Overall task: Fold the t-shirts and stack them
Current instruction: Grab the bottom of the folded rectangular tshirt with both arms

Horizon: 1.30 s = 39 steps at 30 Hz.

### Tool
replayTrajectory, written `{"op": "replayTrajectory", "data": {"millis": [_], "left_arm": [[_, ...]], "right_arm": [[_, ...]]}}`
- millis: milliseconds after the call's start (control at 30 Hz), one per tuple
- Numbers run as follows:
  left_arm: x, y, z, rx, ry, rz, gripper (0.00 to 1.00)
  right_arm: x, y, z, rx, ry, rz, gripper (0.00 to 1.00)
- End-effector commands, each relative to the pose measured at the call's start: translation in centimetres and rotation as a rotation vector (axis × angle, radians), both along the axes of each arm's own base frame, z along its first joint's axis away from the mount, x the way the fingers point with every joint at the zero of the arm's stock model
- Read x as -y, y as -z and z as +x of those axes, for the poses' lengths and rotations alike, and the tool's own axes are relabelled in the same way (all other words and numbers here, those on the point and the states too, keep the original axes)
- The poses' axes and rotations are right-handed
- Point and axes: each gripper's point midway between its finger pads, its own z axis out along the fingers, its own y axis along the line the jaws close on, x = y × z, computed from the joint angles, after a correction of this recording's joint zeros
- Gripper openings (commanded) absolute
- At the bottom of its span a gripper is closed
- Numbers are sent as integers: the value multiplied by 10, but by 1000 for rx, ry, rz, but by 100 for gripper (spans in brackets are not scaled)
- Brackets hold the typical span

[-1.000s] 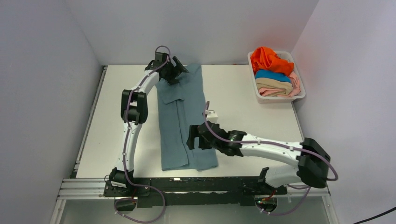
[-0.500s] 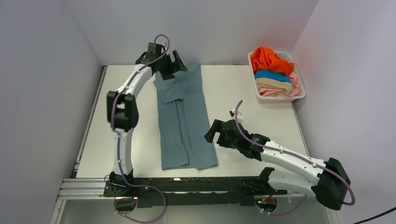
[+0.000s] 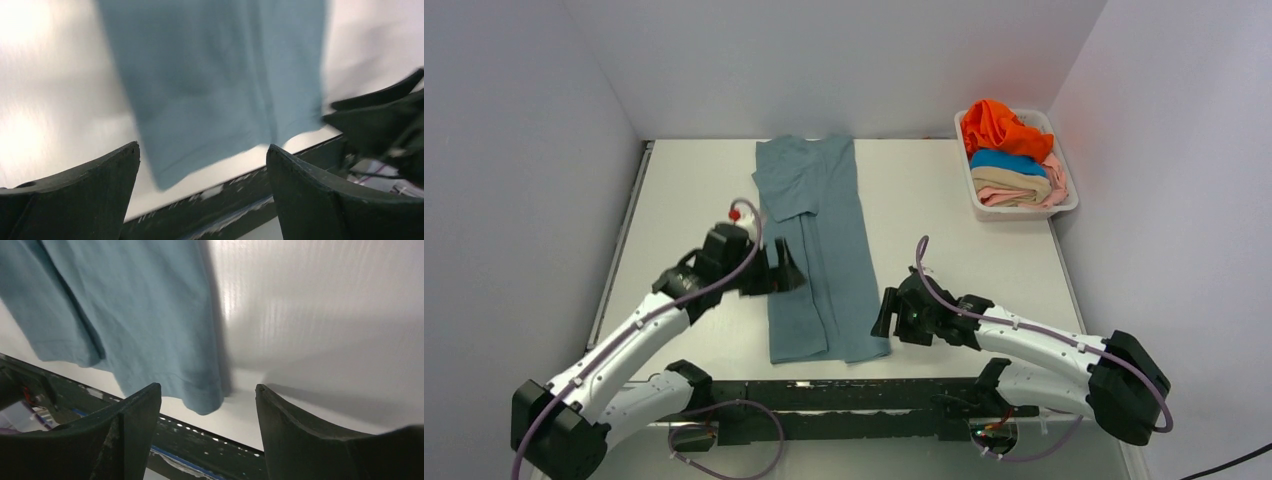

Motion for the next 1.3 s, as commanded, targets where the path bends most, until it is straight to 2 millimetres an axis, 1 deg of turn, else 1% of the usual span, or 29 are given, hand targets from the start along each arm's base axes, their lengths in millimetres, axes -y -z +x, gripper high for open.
{"op": "replayTrajectory", "data": {"millis": [0, 67, 133, 233, 267, 367, 433, 533, 633, 733, 833, 867, 900, 933, 1000, 1100, 1133, 1167, 1267], "left_arm": [[-26, 38, -50, -114, -96, -2, 99], [-24, 52, -65, -142, -79, -50, 99], [-19, 58, -73, -155, -62, -104, 95], [-5, 68, -84, -192, -6, -180, 86], [-4, 73, -85, -210, -1, -178, 83], [-12, 93, -94, -279, -9, -107, 72], [-16, 99, -96, -301, -9, -72, 65], [-20, 104, -93, -298, -24, -39, 63], [-19, 110, -89, -290, -31, -36, 61], [-20, 115, -83, -289, -53, -21, 54], [-20, 119, -81, -296, -54, -4, 41], [-21, 121, -81, -298, -54, 3, 29], [-22, 122, -80, -303, -60, 13, 11], [-22, 123, -81, -309, -60, 19, 0], [-18, 115, -82, -315, -34, 12, 0], [-19, 107, -95, -338, -9, 9, 0], [-21, 105, -102, -356, -4, 7, 0], [-20, 101, -106, -352, 9, -12, 0], [-19, 93, -122, -377, 27, -62, 0]], "right_arm": [[-2, 10, -10, -47, -17, 23, 69], [1, 16, -13, -56, -16, 16, 65], [1, 20, -16, -69, -17, 24, 62], [-3, 24, -18, -86, -18, 39, 57], [-4, 24, -18, -90, -19, 42, 54], [-5, 27, -19, -101, -20, 46, 47], [-5, 28, -20, -106, -17, 48, 43], [-6, 30, -21, -112, -15, 56, 39], [-8, 31, -21, -119, -15, 61, 38], [-8, 31, -20, -121, -16, 55, 34], [-9, 31, -20, -119, -17, 57, 27], [-10, 30, -20, -119, -19, 61, 24], [-10, 30, -21, -121, -21, 64, 22], [-10, 30, -21, -123, -24, 69, 19], [-12, 26, -22, -125, -33, 79, 14], [-16, 18, -31, -154, -61, 118, 9], [-17, 15, -37, -173, -74, 134, 4], [-18, 12, -40, -180, -81, 147, 1], [-19, 4, -54, -228, -110, 184, 0]]}}
